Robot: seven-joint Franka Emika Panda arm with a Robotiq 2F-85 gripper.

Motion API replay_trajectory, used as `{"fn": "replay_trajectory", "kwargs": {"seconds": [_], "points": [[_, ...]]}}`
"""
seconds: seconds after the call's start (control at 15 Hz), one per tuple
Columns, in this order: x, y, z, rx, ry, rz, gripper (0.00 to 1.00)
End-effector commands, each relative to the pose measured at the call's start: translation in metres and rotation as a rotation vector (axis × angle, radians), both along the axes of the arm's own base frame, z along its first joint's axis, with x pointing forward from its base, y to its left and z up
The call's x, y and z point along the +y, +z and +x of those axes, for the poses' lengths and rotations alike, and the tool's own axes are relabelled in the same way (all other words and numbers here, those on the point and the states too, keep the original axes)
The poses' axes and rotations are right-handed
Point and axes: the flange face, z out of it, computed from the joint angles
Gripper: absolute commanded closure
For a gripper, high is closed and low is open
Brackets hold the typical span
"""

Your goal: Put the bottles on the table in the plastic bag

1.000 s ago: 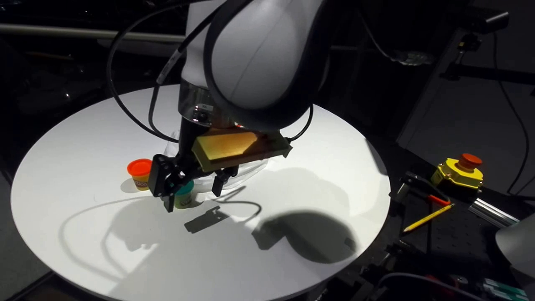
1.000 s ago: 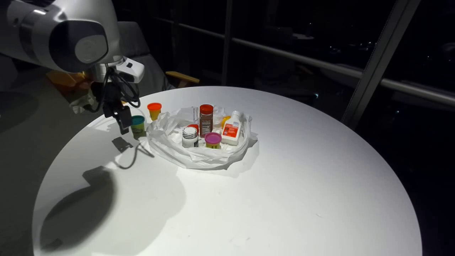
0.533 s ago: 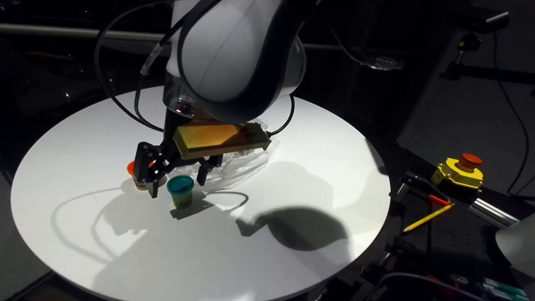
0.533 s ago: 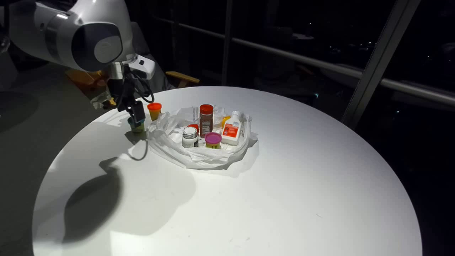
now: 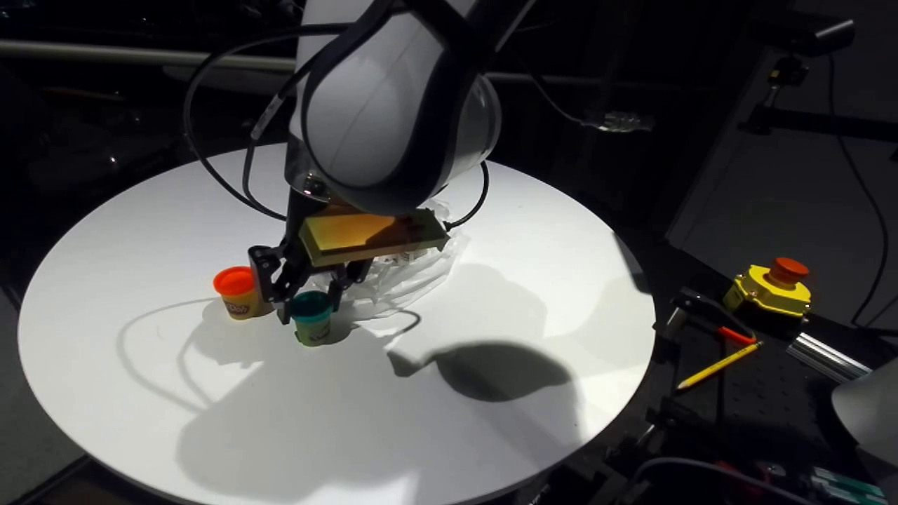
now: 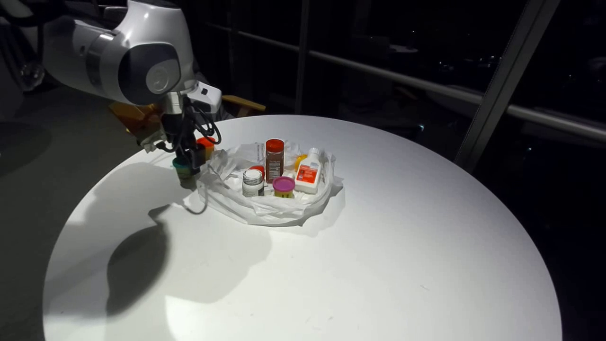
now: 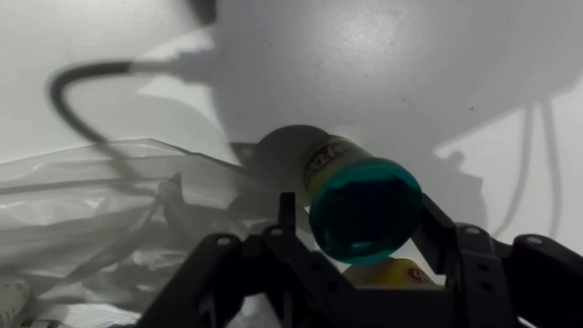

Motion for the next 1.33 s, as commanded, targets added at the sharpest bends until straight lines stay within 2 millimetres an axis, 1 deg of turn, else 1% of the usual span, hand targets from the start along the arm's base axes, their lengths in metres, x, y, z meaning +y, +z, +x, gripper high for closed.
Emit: {"fn": "replay_trajectory", "kwargs": {"seconds": [0.0, 0.07, 0.13, 0.2, 0.33, 0.47, 0.53, 0.67, 0.8, 0.87, 1.0, 1.13, 1.2, 1.27], "points": [[0.008, 0.013, 0.005, -0.012, 0.004, -0.005, 0.65], [0.009, 0.023, 0.005, -0.015, -0.003, -0.004, 0.72], [0.012, 0.033, 0.006, -0.027, -0.005, 0.003, 0.72], [0.015, 0.049, 0.007, -0.043, -0.005, 0.009, 0.72], [0.018, 0.093, 0.009, -0.086, -0.015, 0.035, 0.72], [0.011, 0.136, 0.017, -0.111, -0.038, 0.035, 0.72], [-0.002, 0.154, 0.026, -0.135, -0.059, 0.022, 0.72], [-0.030, 0.179, 0.040, -0.179, -0.086, -0.015, 0.72], [-0.069, 0.181, 0.048, -0.179, -0.123, -0.065, 0.72], [-0.086, 0.176, 0.051, -0.173, -0.136, -0.092, 0.72], [-0.114, 0.158, 0.054, -0.148, -0.158, -0.118, 0.72], [-0.131, 0.139, 0.054, -0.120, -0.177, -0.123, 0.72], [-0.135, 0.134, 0.051, -0.108, -0.177, -0.125, 0.72], [-0.141, 0.123, 0.052, -0.091, -0.182, -0.135, 0.72]]}}
